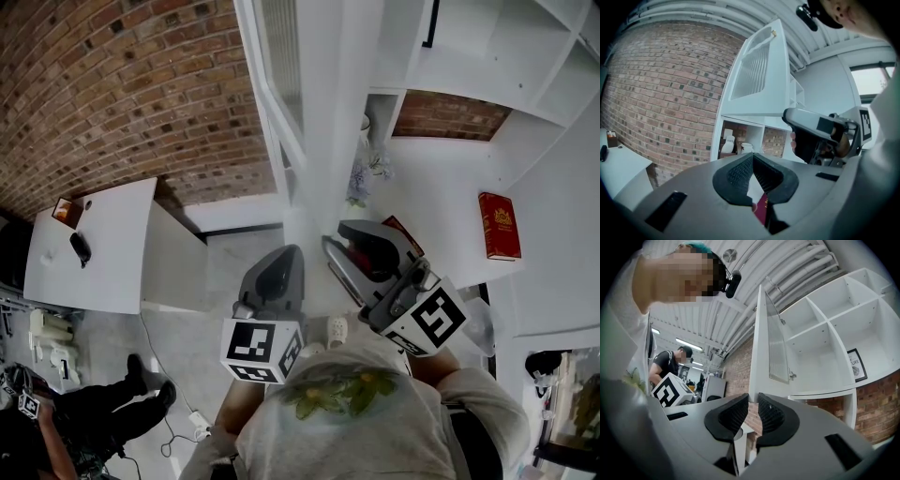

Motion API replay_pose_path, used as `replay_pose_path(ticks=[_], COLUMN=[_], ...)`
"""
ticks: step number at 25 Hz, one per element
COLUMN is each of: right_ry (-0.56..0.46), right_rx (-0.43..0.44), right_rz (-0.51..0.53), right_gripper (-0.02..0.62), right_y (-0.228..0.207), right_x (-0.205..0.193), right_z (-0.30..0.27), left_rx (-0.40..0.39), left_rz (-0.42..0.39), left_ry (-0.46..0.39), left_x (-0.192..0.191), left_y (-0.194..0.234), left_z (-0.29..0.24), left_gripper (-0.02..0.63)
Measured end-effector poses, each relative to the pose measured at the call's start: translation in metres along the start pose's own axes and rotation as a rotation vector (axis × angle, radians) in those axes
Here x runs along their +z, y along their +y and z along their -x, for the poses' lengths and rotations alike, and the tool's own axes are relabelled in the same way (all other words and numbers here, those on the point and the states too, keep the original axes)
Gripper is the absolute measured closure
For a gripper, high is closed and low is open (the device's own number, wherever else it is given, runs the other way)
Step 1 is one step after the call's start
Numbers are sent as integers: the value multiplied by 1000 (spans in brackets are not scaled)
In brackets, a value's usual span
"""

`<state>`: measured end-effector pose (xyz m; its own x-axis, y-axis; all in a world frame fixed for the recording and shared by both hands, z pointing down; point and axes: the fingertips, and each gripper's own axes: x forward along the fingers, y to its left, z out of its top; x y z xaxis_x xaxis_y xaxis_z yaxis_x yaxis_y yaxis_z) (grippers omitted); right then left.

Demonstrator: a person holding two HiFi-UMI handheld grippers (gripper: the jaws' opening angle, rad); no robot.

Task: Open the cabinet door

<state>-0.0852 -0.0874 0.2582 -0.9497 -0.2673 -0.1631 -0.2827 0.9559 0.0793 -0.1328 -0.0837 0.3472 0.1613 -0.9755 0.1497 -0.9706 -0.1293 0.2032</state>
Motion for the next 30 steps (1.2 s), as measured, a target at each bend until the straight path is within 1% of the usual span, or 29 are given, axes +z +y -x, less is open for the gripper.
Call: replay_pose_path(ticks=[19, 30], right_ry=[-11, -8], right_rx=[65, 85], right_rz=[-32, -43], right_gripper=[526, 526], right_y=[20, 30], right_x=[-1, -2], right_z=[-16, -26], left_rx=[53, 80], left_rz=[10, 13], left_ry=[-3, -9], left_x=[-1, 0], left_y=[13, 23], left_z=[17, 26], left_gripper=[598, 598])
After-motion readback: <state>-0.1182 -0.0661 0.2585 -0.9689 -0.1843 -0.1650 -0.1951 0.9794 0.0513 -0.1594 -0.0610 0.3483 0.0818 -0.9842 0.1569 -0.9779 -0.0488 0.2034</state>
